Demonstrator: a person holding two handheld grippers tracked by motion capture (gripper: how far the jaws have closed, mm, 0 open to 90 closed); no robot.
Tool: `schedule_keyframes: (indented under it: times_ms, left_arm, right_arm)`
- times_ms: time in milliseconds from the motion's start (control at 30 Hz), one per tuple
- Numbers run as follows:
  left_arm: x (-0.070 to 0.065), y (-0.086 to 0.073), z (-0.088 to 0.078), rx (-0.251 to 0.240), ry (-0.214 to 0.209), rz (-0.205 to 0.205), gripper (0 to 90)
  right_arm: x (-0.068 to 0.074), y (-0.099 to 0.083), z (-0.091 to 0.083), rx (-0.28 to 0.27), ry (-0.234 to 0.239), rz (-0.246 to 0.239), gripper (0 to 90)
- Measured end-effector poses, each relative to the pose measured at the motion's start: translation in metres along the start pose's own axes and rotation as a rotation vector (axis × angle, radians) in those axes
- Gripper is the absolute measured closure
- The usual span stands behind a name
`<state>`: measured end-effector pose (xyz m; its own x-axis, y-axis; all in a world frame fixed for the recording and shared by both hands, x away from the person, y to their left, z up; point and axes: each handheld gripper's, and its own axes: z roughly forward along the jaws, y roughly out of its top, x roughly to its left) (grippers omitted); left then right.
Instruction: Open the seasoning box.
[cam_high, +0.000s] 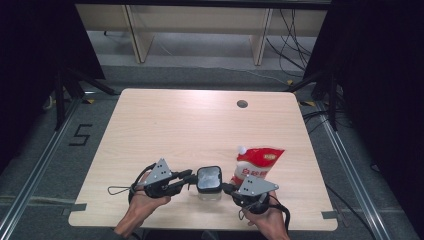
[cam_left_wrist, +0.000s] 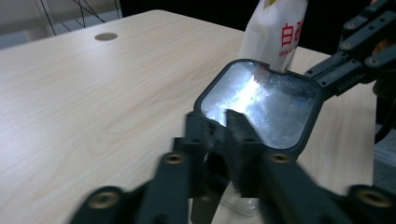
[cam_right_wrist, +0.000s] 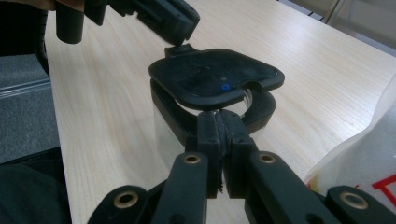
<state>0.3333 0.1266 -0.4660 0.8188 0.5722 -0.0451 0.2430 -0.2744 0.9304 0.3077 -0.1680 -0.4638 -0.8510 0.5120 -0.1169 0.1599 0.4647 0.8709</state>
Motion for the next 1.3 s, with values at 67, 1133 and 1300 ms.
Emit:
schedule_keyframes:
  times_ms: [67,1133,1300]
  left_arm:
    - [-0.003,0.004,-0.003,0.003,-0.026,0.015,61.1]
    - [0.015,-0.033,0.018,0.155,-0.094,0.119,72.9]
    - [0.012,-0.032,0.018,0.162,-0.076,0.136,73.6]
  right_arm:
    - [-0.001,0.001,-0.001,-0.008,0.0,0.013,88.0]
    - [0.006,0.029,0.002,-0.078,0.014,-0.036,87.7]
    - [0.01,0.038,0.005,-0.092,0.021,-0.048,87.6]
